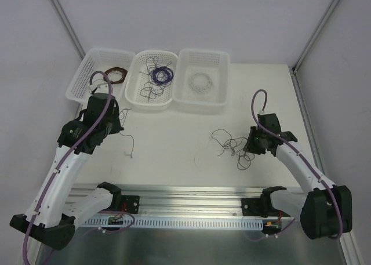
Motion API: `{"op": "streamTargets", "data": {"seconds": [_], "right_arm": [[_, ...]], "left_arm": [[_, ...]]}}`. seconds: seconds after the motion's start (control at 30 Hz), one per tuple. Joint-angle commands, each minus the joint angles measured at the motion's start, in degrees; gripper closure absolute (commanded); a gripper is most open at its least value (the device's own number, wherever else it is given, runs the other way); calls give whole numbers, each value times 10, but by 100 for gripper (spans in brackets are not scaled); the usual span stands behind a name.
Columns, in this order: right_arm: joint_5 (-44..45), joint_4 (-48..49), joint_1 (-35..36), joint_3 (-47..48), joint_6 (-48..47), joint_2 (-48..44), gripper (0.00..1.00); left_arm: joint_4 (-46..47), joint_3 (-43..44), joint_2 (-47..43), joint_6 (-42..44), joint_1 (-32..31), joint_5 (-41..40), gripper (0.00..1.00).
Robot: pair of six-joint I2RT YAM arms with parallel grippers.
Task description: Untangle the cables
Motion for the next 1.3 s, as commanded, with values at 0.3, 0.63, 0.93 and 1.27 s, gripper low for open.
{"op": "streamTargets", "data": {"seconds": [0.3, 0.63, 0.93, 1.27], "right_arm": [[-14, -52, 70, 57, -39, -70, 43], [-40, -73, 84, 65, -63, -137, 5], [-75, -73, 86, 65, -75, -175, 3], [-87, -71, 86, 54, -86, -178, 3]], "left_arm": [[80, 92, 32, 16, 3, 173, 100], [122, 283, 171, 39, 3, 138, 100], [173, 452, 320, 107, 9, 44, 100], [247, 531, 499, 140, 44, 13, 100]]}}
